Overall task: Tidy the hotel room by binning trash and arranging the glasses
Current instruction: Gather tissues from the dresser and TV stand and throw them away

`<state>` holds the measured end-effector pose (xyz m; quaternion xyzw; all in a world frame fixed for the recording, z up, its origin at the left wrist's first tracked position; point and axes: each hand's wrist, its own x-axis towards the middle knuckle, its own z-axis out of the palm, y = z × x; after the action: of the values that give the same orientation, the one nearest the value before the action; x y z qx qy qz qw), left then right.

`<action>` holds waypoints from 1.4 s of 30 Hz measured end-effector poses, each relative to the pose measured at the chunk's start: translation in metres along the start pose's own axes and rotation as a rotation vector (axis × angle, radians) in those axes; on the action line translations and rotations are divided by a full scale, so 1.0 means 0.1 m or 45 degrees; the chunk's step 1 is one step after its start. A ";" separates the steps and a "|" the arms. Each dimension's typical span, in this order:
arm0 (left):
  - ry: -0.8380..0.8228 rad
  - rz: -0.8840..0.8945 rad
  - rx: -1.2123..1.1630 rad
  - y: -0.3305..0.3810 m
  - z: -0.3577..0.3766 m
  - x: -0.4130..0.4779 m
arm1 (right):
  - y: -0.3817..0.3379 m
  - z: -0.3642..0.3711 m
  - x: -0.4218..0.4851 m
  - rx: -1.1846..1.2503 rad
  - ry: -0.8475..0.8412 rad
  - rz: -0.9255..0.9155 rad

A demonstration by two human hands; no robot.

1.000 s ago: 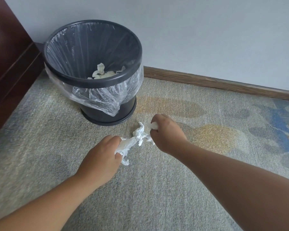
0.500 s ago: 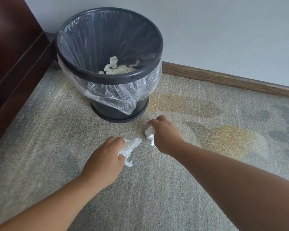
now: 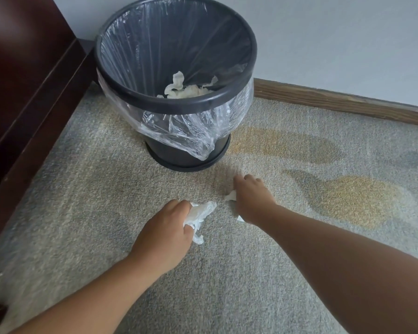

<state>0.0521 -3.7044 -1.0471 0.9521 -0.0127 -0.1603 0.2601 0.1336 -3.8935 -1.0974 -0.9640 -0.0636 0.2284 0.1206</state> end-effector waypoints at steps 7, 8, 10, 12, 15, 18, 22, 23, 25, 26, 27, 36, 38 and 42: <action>0.015 0.005 -0.037 0.21 -0.15 0.01 | -0.08 -0.31 -0.19 0.184 0.076 -0.041; 0.018 0.021 -0.047 0.26 -0.18 0.00 | -0.09 -0.37 -0.23 0.203 0.087 -0.048; 0.042 0.069 -0.061 0.35 -0.24 -0.02 | -0.12 -0.51 -0.32 0.229 0.093 -0.054; 0.095 0.112 -0.090 0.43 -0.30 -0.03 | -0.14 -0.65 -0.42 0.282 0.084 -0.047; 0.155 0.142 -0.146 0.53 -0.39 -0.03 | -0.20 -0.84 -0.57 0.442 0.076 -0.077; 0.198 0.157 -0.141 0.61 -0.49 -0.06 | -0.30 -1.01 -0.71 0.555 0.112 -0.160; 0.261 0.180 -0.139 0.71 -0.72 -0.11 | -0.46 -1.26 -0.83 0.682 0.179 -0.277; 0.272 0.184 -0.141 0.74 -0.79 -0.12 | -0.50 -1.32 -0.85 0.704 0.186 -0.302; 0.291 0.168 -0.126 0.78 -0.94 -0.12 | -0.57 -1.46 -0.89 0.740 0.199 -0.342; 0.304 0.157 -0.113 0.79 -1.00 -0.11 | -0.60 -1.51 -0.90 0.758 0.202 -0.357; 0.328 0.161 -0.102 0.80 -1.08 -0.10 | -0.64 -1.57 -0.91 0.779 0.208 -0.375; 0.634 0.216 -0.137 0.81 -1.67 0.15 | -0.97 -2.04 -0.71 0.654 0.355 -0.524; 0.691 0.198 -0.164 0.83 -1.79 0.21 | -1.03 -2.13 -0.64 0.592 0.377 -0.547; 0.647 0.072 -0.275 0.86 -1.99 0.35 | -1.14 -2.26 -0.47 0.559 0.400 -0.560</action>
<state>0.1526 -3.6852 -0.8526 0.9278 0.0433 0.0905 0.3594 0.1869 -3.8383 -0.8517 -0.9017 -0.1998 0.0542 0.3796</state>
